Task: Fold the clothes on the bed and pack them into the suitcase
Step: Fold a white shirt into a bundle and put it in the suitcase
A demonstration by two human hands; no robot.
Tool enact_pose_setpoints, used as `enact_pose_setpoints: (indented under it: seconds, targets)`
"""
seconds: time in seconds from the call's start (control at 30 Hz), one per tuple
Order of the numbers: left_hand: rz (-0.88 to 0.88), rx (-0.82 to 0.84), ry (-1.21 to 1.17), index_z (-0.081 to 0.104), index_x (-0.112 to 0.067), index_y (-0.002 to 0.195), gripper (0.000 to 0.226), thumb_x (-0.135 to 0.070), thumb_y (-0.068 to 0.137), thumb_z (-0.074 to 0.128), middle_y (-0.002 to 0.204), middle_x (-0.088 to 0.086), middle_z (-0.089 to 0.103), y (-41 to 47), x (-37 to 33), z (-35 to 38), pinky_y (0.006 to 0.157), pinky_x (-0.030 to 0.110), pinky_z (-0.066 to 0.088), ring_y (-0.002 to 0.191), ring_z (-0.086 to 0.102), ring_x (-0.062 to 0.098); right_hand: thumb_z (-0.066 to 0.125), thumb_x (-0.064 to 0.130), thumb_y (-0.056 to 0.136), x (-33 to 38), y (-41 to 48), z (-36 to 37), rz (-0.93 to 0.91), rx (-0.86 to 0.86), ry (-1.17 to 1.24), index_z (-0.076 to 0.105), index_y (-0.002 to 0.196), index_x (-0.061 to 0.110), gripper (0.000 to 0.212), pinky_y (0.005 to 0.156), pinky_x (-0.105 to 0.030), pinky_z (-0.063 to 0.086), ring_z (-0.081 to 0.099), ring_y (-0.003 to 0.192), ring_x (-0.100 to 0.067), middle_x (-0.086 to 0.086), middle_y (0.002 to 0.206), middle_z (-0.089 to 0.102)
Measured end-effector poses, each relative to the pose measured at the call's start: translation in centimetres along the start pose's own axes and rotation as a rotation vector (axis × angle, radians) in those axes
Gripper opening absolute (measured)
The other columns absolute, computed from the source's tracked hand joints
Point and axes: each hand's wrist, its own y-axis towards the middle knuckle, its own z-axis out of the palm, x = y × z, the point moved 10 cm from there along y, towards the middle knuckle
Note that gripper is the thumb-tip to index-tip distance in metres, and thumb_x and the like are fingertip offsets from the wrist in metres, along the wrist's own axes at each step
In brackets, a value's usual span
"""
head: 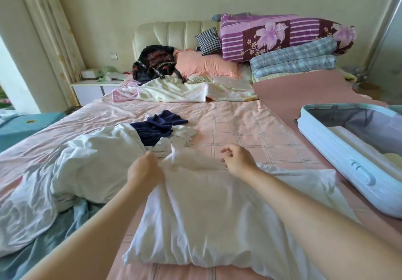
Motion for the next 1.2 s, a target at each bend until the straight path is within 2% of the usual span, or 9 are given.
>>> enact_pose_setpoints:
  seconds: [0.23,0.33,0.5,0.6,0.73,0.9,1.03,1.13,1.2]
  targets:
    - [0.730,-0.028,0.188,0.048,-0.031,0.141,0.072,0.007,0.080,0.046,0.133,-0.007,0.052,0.0,-9.6,2.4,0.103,0.032,0.034,0.125,0.042,0.019,0.045,0.024,0.099,-4.0,0.3,2.4,-0.067,0.195,-0.464,0.065,0.123,0.025,0.031,0.101,-0.032,0.043,0.056,0.121,-0.021,0.002,0.126,0.062]
    - [0.705,0.170,0.531,0.038,-0.035,0.145,0.059,-0.016,0.090,0.047,0.140,-0.011,0.049,1.4,-9.6,6.5,0.109,0.032,0.026,0.134,0.036,0.016,0.048,0.037,0.099,-4.5,0.7,2.3,-0.143,0.137,-0.623,0.065,0.121,0.032,0.028,0.103,-0.036,0.038,0.053,0.121,-0.022,0.004,0.123,0.061]
    - [0.575,0.188,0.803,0.061,-0.028,0.111,0.030,-0.029,0.092,0.039,0.116,-0.005,0.060,4.2,-8.5,6.7,0.103,0.041,0.023,0.120,0.043,0.022,0.048,0.040,0.100,-5.1,1.3,1.5,-0.149,0.092,-0.541,0.064,0.102,0.027,0.020,0.092,-0.035,0.038,0.060,0.107,-0.023,0.004,0.107,0.068]
    - [0.477,0.106,0.630,0.058,-0.025,0.100,0.025,-0.029,0.091,0.035,0.108,-0.001,0.061,6.0,-8.7,5.2,0.096,0.039,0.026,0.107,0.050,0.021,0.039,0.036,0.105,-4.8,2.2,-0.2,-0.167,-0.040,-0.539,0.059,0.106,0.023,0.024,0.079,-0.035,0.034,0.064,0.099,-0.031,-0.003,0.101,0.072]
    - [0.323,0.130,0.655,0.048,-0.022,0.130,0.047,-0.022,0.083,0.054,0.133,0.006,0.046,6.6,-7.0,6.5,0.103,0.039,0.028,0.123,0.044,0.025,0.031,0.035,0.108,-5.6,3.7,0.3,-0.182,-0.030,-0.832,0.058,0.112,0.020,0.031,0.089,-0.037,0.039,0.065,0.105,-0.027,-0.004,0.110,0.069]
    - [0.425,-0.049,0.454,0.045,-0.029,0.137,0.056,-0.014,0.083,0.054,0.134,-0.001,0.044,3.6,-7.8,5.7,0.108,0.037,0.025,0.124,0.043,0.022,0.044,0.026,0.102,-6.6,3.9,0.8,-0.137,-0.017,-1.011,0.057,0.115,0.023,0.020,0.091,-0.038,0.038,0.059,0.111,-0.027,-0.002,0.117,0.061]
    - [0.551,-0.059,0.208,0.056,-0.031,0.119,0.030,-0.026,0.090,0.059,0.127,-0.006,0.049,0.0,-7.4,3.7,0.107,0.035,0.026,0.121,0.044,0.019,0.050,0.011,0.089,-4.2,1.3,0.5,-0.265,-0.122,-0.934,0.062,0.112,0.021,0.028,0.085,-0.039,0.038,0.054,0.105,-0.030,-0.005,0.113,0.057]
    - [0.679,-0.042,-0.021,0.058,-0.028,0.096,0.008,-0.034,0.091,0.059,0.099,-0.011,0.054,-4.4,-6.7,1.4,0.087,0.034,0.045,0.094,0.053,0.014,0.049,0.013,0.092,-2.1,-2.2,1.2,-0.298,-0.009,-0.725,0.061,0.121,0.023,0.033,0.089,-0.036,0.039,0.054,0.108,-0.027,-0.002,0.120,0.053]
    - [0.725,0.026,-0.093,0.052,-0.028,0.087,0.023,-0.051,0.088,0.054,0.086,-0.013,0.050,-7.7,-5.7,0.5,0.065,0.033,0.047,0.075,0.051,0.012,0.048,0.016,0.094,-0.4,-5.0,1.5,-0.290,0.076,-0.565,0.061,0.122,0.024,0.031,0.084,-0.033,0.044,0.059,0.104,-0.024,0.002,0.117,0.053]
